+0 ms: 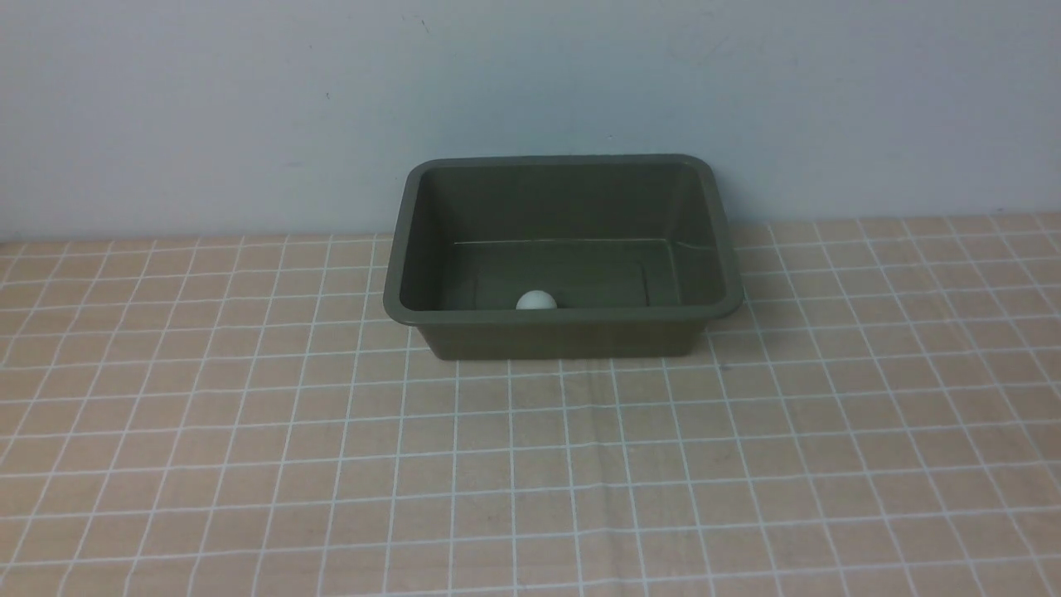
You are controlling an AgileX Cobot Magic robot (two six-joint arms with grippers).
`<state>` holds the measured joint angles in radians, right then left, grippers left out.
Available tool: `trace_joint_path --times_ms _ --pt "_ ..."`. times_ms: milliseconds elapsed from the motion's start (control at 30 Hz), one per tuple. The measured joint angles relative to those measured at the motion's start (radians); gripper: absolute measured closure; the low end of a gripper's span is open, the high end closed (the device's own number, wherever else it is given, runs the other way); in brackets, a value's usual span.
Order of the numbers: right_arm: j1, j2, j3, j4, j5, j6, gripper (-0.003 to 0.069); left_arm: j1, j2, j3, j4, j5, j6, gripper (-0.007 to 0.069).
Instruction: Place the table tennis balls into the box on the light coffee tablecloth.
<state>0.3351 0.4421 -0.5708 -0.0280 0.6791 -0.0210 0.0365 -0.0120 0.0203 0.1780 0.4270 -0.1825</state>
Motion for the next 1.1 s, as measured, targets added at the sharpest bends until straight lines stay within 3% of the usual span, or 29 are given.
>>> trace_joint_path --times_ms 267,1100 --pt "0.000 -0.022 0.158 0.043 -0.091 0.001 0.0676 0.000 0.000 0.000 0.000 0.000 0.000 0.0693" --pt "-0.015 -0.023 0.167 0.046 -0.103 0.004 0.0676 0.000 0.000 0.000 0.000 0.000 0.000 0.0693"
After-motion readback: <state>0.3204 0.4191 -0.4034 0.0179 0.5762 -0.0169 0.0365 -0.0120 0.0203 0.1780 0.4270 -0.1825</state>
